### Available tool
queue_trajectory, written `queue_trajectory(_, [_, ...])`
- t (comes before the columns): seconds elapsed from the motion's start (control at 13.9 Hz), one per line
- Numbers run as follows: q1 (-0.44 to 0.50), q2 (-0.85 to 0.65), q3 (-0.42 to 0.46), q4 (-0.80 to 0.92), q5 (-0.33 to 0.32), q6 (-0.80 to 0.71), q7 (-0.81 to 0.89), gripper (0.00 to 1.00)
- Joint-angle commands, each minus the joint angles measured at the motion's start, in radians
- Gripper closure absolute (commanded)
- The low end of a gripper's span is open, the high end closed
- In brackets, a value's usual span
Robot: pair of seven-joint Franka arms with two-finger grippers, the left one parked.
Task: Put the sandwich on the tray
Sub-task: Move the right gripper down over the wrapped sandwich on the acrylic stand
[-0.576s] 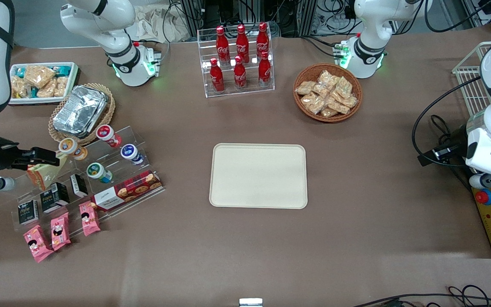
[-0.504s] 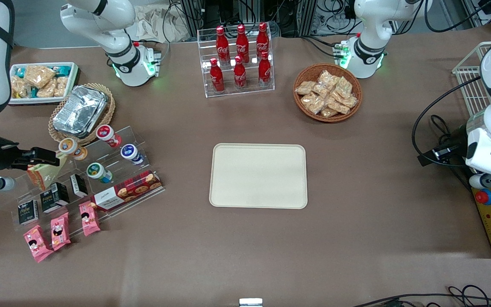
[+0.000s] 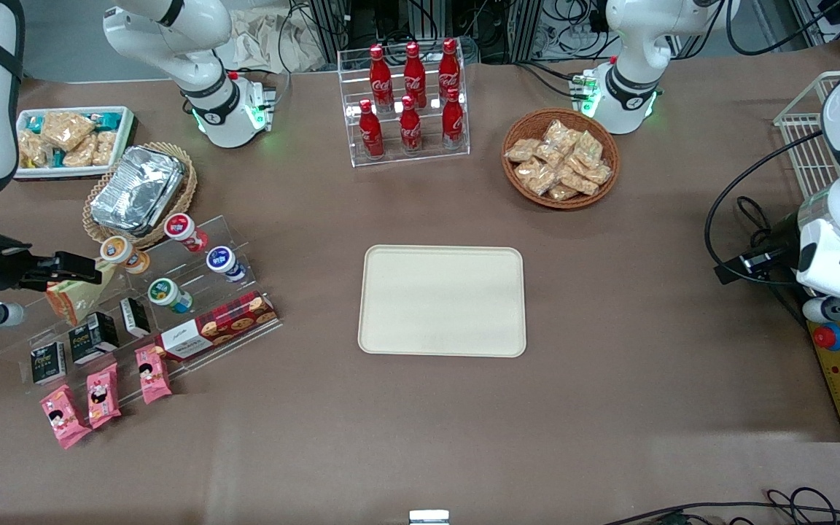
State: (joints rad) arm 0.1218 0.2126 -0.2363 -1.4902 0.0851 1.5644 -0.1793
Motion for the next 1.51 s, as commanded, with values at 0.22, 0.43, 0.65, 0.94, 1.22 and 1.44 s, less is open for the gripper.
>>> queue_trajectory(0.22, [-0.037, -0.036, -0.006, -0.025, 0.010, -0.009, 0.033, 0.02])
queue_trajectory(0.43, [-0.037, -0.070, -0.052, -0.068, -0.001, 0.000, 0.170, 0.02])
queue_trajectory(0.65, [-0.039, -0.155, -0.086, -0.213, -0.063, 0.107, 0.217, 0.02])
queue_trajectory(0.94, [-0.100, -0.259, -0.092, -0.467, -0.074, 0.314, 0.245, 0.02])
queue_trajectory(1.22, [-0.128, -0.227, -0.092, -0.550, -0.074, 0.423, 0.247, 0.02])
queue_trajectory(1.44, [-0.123, -0.185, -0.090, -0.545, -0.070, 0.473, 0.248, 0.02])
